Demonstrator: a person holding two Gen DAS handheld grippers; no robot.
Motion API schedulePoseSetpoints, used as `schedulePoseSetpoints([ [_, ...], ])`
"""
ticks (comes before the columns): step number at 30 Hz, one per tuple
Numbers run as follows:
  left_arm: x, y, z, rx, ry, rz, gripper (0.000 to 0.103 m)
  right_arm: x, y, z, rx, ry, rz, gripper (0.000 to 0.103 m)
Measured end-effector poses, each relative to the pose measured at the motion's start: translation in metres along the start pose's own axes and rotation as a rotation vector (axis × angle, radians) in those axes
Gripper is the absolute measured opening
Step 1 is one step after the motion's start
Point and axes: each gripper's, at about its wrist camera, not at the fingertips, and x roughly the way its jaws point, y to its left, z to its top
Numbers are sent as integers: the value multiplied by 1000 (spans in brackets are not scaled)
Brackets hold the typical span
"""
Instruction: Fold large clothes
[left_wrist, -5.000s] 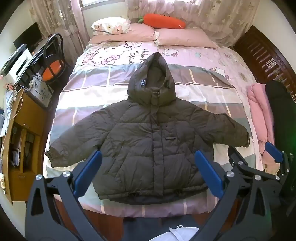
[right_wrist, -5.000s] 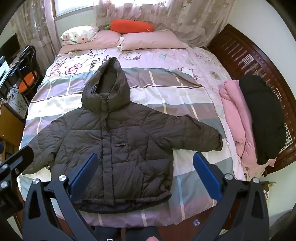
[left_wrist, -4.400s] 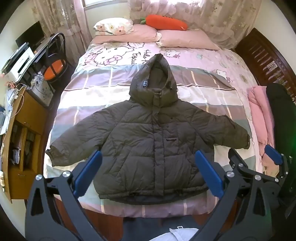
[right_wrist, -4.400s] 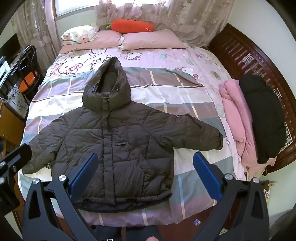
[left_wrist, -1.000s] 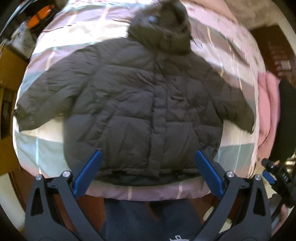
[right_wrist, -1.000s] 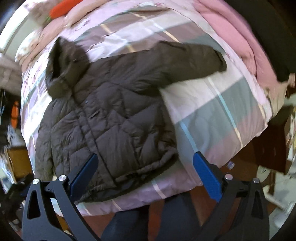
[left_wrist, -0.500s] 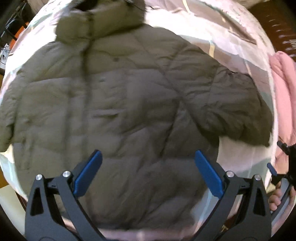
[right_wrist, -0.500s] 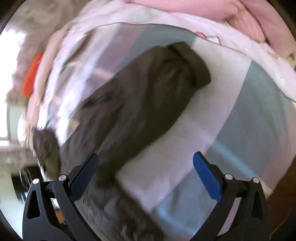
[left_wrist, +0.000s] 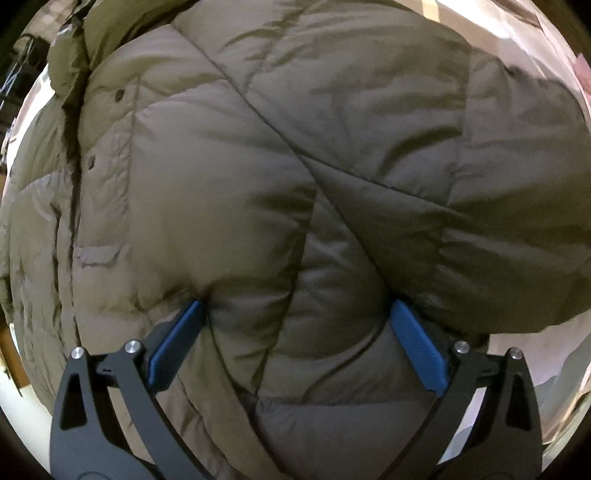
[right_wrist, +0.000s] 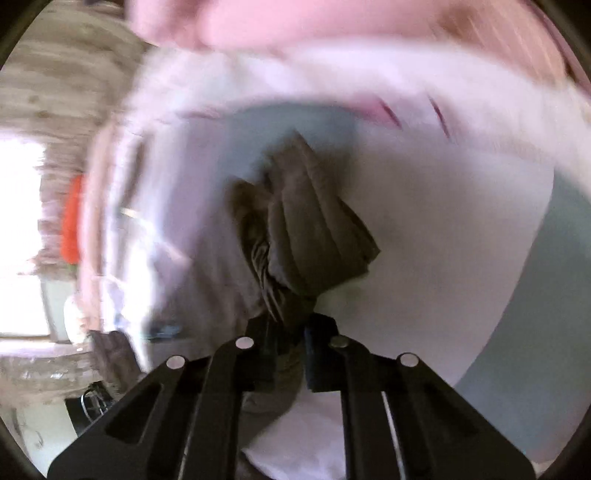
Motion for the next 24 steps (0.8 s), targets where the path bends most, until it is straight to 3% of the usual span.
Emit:
schedulePoseSetpoints([
  [3, 5, -4, 6, 10, 13, -37, 101, -25, 68, -12, -139, -27, 139, 8],
  [5, -11, 13, 3, -28, -18, -106, 99, -32, 122, -26, -236, 30, 274, 8],
  [8, -45, 57, -20, -94, -121, -110, 99, -33, 211, -77, -431, 143, 407, 8],
  [10, -56, 97, -38, -136, -141, -96, 99, -25, 262, -128, -565, 255, 463, 9],
  [12, -59, 136, -51, -181, -138, -72, 99, -7, 307, -200, -664, 450, 529, 14],
  [13, -58, 163, -58, -220, -130, -48, 99, -1, 319, -225, -696, 527, 555, 29],
  [14, -55, 185, -64, -253, -120, -32, 99, 8, 336, -271, -760, 672, 589, 43],
  [15, -53, 201, -67, -278, -112, -22, 99, 10, 341, -296, -803, 730, 584, 68],
  [16, -51, 225, -71, -320, -99, -6, 99, 9, 345, -318, -855, 737, 562, 76],
  [17, -50, 243, -74, -351, -92, 0, 99, 7, 346, -326, -882, 722, 554, 77],
  [19, -44, 284, -78, -421, -87, -19, 99, 5, 338, -328, -867, 689, 518, 97],
  [21, -37, 308, -73, -464, -83, -61, 99, 13, 314, -315, -775, 671, 455, 100],
  [23, -41, 326, -78, -478, -77, -99, 99, 34, 282, -294, -661, 660, 311, 100],
  [24, -36, 327, -68, -480, -81, -130, 99, 45, 258, -282, -592, 648, 195, 100],
])
